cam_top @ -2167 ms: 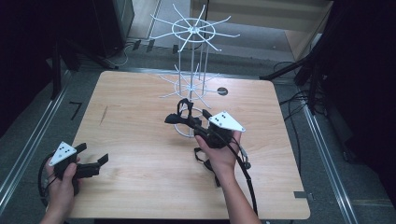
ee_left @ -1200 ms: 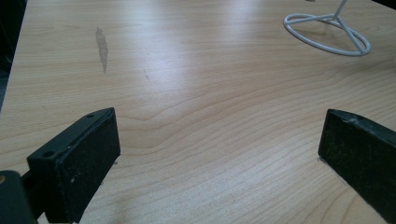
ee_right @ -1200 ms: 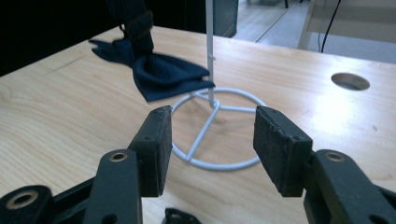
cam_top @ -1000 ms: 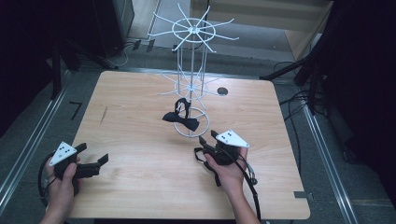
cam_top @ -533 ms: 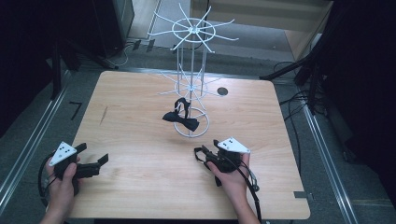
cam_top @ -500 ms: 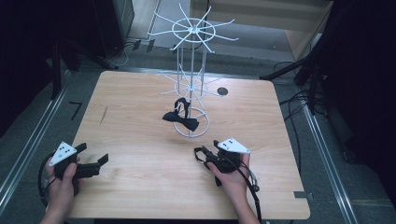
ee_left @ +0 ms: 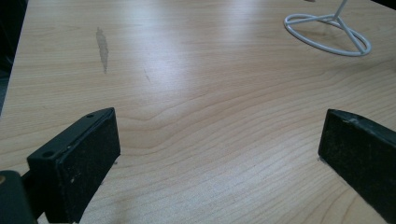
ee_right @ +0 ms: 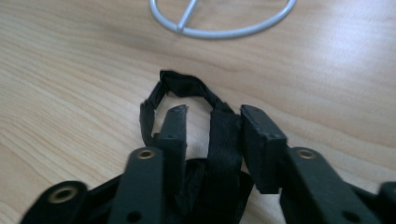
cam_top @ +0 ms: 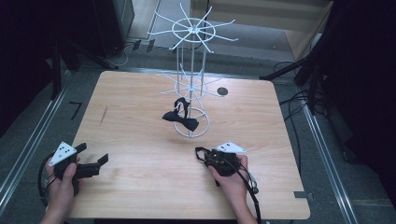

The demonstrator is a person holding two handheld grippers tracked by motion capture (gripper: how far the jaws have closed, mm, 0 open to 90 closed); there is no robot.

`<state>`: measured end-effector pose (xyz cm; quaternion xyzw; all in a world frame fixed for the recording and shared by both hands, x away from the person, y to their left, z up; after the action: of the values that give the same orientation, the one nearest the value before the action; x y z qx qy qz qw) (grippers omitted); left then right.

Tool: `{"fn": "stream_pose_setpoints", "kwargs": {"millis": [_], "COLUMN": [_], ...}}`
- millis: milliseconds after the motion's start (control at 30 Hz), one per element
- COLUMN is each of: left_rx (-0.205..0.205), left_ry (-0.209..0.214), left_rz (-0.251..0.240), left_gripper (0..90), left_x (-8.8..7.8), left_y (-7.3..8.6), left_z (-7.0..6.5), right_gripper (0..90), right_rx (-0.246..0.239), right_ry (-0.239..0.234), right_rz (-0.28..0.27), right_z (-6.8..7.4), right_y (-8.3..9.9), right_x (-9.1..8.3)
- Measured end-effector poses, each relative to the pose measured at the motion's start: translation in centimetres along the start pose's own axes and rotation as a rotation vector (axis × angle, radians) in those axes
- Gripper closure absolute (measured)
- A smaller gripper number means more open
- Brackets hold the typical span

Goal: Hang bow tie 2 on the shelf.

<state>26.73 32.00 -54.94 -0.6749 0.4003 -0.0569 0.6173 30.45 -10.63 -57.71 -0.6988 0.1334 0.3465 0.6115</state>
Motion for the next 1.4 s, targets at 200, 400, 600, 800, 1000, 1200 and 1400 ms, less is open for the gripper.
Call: {"fn": "stream_pose_setpoints", "kwargs": {"millis": [200,400,600,800,1000,1200,1400], "left_rx": [-0.001,-0.003,-0.003,-0.004,-0.005,-0.005,-0.005], "left_ry": [0.001,-0.002,-0.003,-0.002,-0.002,-0.003,-0.004], "left_rz": [-0.003,-0.003,-0.003,-0.003,-0.004,-0.004,-0.005], "left_gripper": [0.0,0.0,0.0,0.0,0.0,0.0,0.0], "left_x": [0.0,0.0,0.0,-0.1,-0.1,-0.1,-0.1], "left_y": [0.0,0.0,0.0,0.0,0.0,0.0,0.0], "left_z": [0.0,0.0,0.0,0.0,0.0,0.0,0.0], "right_gripper": [80.2,83.9,85.2,85.5,85.6,85.6,85.6], "right_rx": [0.000,0.001,0.009,0.030,0.043,0.047,0.047], "right_ry": [-0.024,-0.031,-0.015,0.000,0.008,0.010,0.007], "right_rz": [0.030,0.014,-0.051,-0.122,-0.181,-0.219,-0.261], "right_z": [0.0,-0.1,-0.4,-0.9,-1.2,-1.2,-1.0], "right_y": [0.3,0.1,-0.7,-1.6,-2.5,-3.4,-4.2], "right_x": [0.1,-0.3,-1.2,-2.3,-3.2,-3.9,-4.7]}}
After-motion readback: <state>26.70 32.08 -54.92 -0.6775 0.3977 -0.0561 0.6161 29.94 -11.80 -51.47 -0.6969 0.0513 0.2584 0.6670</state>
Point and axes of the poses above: each handheld gripper's, and its own axes: x roughly forward along the jaws, y roughly out of its underside, z roughly to its left, the point moved 6 cm from there along x, roughly forward along the jaws, and after that the axes turned 15 degrees about y, right-handed, at the moved point
